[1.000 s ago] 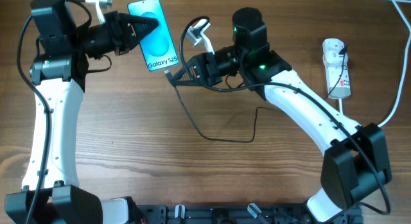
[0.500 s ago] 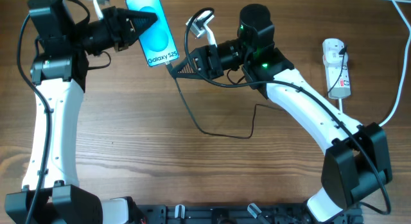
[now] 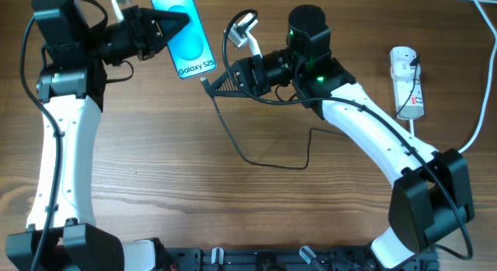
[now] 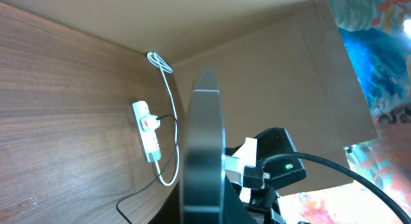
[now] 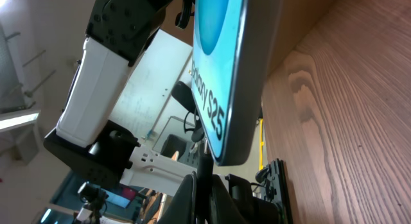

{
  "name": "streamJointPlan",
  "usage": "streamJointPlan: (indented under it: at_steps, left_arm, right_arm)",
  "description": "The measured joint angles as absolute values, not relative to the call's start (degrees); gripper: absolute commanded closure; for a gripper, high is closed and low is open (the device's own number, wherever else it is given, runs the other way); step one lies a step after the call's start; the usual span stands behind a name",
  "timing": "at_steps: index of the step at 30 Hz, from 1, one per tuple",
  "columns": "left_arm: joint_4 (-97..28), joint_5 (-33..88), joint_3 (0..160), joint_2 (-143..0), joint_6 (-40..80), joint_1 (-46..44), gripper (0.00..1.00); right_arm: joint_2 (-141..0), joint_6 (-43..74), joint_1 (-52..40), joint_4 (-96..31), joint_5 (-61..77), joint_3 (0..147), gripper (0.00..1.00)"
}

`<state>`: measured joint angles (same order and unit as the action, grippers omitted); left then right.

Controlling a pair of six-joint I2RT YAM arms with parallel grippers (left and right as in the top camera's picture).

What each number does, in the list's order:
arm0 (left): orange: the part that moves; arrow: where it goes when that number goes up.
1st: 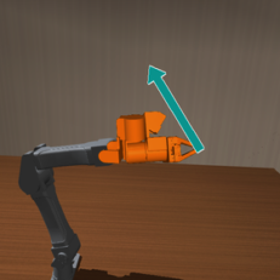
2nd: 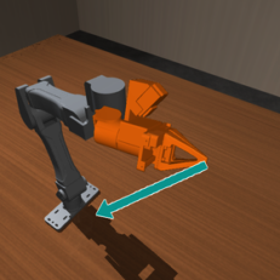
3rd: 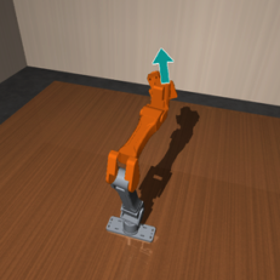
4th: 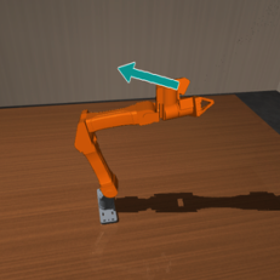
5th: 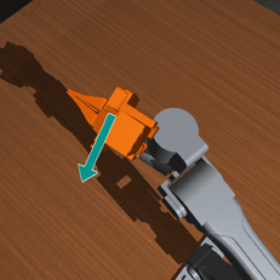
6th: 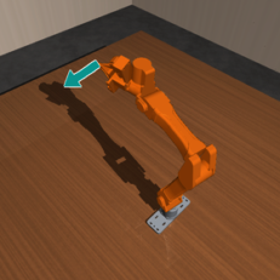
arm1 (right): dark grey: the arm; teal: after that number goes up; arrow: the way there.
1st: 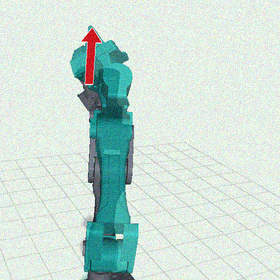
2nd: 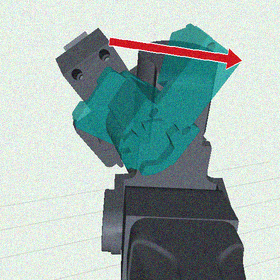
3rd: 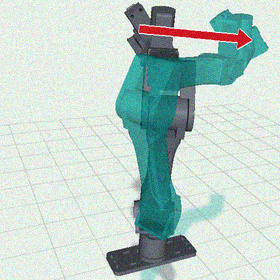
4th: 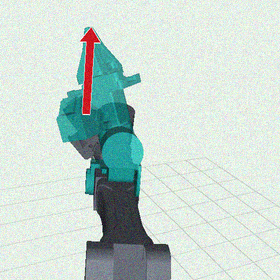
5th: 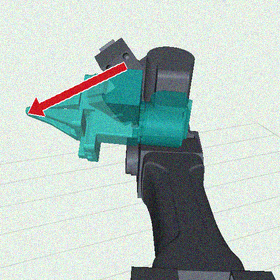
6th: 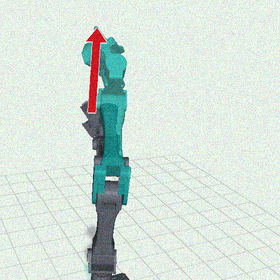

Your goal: Plug charger to phone and switch on socket

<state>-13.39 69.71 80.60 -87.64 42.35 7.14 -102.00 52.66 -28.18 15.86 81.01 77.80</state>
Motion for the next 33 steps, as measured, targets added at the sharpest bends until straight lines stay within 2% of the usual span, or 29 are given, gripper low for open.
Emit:
streamJointPlan:
  at_steps: [33]
  left_arm:
    - [-14.1,68.6,80.6,-87.6,42.4,4.5,0.96]
  right_arm:
    - [-102.0,52.7,-27.2,16.0,82.7,77.8,0.96]
